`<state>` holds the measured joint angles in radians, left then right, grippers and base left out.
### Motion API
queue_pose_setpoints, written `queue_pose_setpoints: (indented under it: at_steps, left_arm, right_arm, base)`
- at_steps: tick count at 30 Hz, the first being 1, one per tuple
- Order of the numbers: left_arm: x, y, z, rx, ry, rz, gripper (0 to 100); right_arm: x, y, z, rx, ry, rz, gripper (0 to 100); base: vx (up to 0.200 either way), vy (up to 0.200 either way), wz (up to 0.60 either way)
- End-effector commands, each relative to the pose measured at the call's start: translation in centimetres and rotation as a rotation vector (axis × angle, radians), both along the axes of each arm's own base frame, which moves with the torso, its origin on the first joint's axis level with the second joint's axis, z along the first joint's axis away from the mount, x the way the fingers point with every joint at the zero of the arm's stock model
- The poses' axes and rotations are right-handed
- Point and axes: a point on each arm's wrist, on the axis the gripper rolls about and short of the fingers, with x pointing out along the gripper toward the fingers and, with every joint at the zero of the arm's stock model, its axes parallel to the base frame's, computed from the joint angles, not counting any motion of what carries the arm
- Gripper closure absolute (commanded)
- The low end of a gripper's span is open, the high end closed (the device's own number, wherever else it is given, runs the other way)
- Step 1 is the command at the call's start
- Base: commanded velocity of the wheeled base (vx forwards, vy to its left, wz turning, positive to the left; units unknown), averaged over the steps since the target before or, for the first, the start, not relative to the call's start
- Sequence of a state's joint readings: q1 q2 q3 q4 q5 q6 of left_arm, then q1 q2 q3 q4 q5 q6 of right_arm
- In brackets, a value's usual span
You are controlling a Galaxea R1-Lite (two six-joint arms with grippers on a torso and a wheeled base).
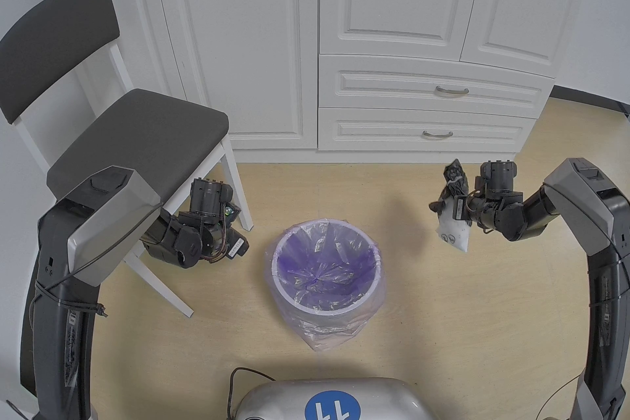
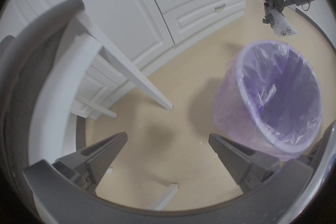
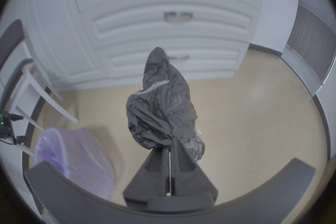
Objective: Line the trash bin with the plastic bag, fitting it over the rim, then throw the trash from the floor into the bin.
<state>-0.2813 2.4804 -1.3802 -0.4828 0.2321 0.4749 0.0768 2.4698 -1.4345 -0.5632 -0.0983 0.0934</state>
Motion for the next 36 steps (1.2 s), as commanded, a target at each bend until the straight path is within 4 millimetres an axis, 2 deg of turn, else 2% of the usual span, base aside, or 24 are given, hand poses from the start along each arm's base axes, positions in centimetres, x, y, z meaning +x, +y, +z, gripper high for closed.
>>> queue_pose_setpoints:
  at_steps: [1, 6, 11, 15, 20, 21, 22, 23, 26, 29, 36]
  left_arm:
    - [-1.7, -0.6, 2.8, -0.033, -0.108, -0.044, 0]
    - [-3.1, -1.7, 4.9, -0.165, -0.170, -0.192, 0]
    - [-3.7, -4.1, 6.9, -0.344, -0.303, -0.196, 0]
    - [-4.0, -4.4, 8.9, -0.407, -0.380, -0.183, 0]
    - [-3.9, -1.8, 12.9, -0.464, -0.501, -0.114, 0]
    - [-3.9, -1.2, 13.4, -0.468, -0.516, -0.104, 0]
    - [-3.9, -1.2, 13.4, -0.468, -0.516, -0.104, 0]
    - [-4.0, 0.1, 14.8, -0.470, -0.553, -0.084, 0]
    - [-4.0, 1.6, 16.2, -0.471, -0.591, -0.064, 0]
    - [-3.8, 2.4, 16.5, -0.467, -0.606, -0.047, 0]
    - [-3.4, 3.4, 16.9, -0.463, -0.626, -0.026, 0]
  right_arm:
    - [-4.1, 5.8, 6.7, 0.049, -0.200, 0.087, 100]
    - [-5.4, 11.8, 7.9, 0.169, -0.341, 0.155, 100]
    - [-7.3, 16.6, 8.3, 0.291, -0.350, 0.224, 100]
    - [-7.8, 19.2, 6.4, 0.378, -0.323, 0.250, 100]
    - [-8.6, 22.3, 1.4, 0.394, -0.304, 0.313, 100]
    - [-8.6, 22.7, 0.6, 0.396, -0.304, 0.318, 100]
    - [-8.6, 22.7, 0.6, 0.396, -0.304, 0.318, 100]
    - [-8.8, 23.2, -1.0, 0.401, -0.307, 0.332, 100]
    - [-8.9, 23.4, -2.8, 0.391, -0.281, 0.343, 100]
    - [-8.9, 23.4, -4.2, 0.382, -0.255, 0.344, 100]
    - [-9.0, 22.8, -5.7, 0.390, -0.208, 0.373, 100]
  base:
    - [0.000, 0.000, 0.00]
    - [0.000, 0.000, 0.00]
    - [0.000, 0.000, 0.00]
    - [0.000, 0.000, 0.00]
    - [0.000, 0.000, 0.00]
    - [0.000, 0.000, 0.00]
    - [0.000, 0.000, 0.00]
    - [0.000, 0.000, 0.00]
    - [0.000, 0.000, 0.00]
    - [0.000, 0.000, 0.00]
    - [0.000, 0.000, 0.00]
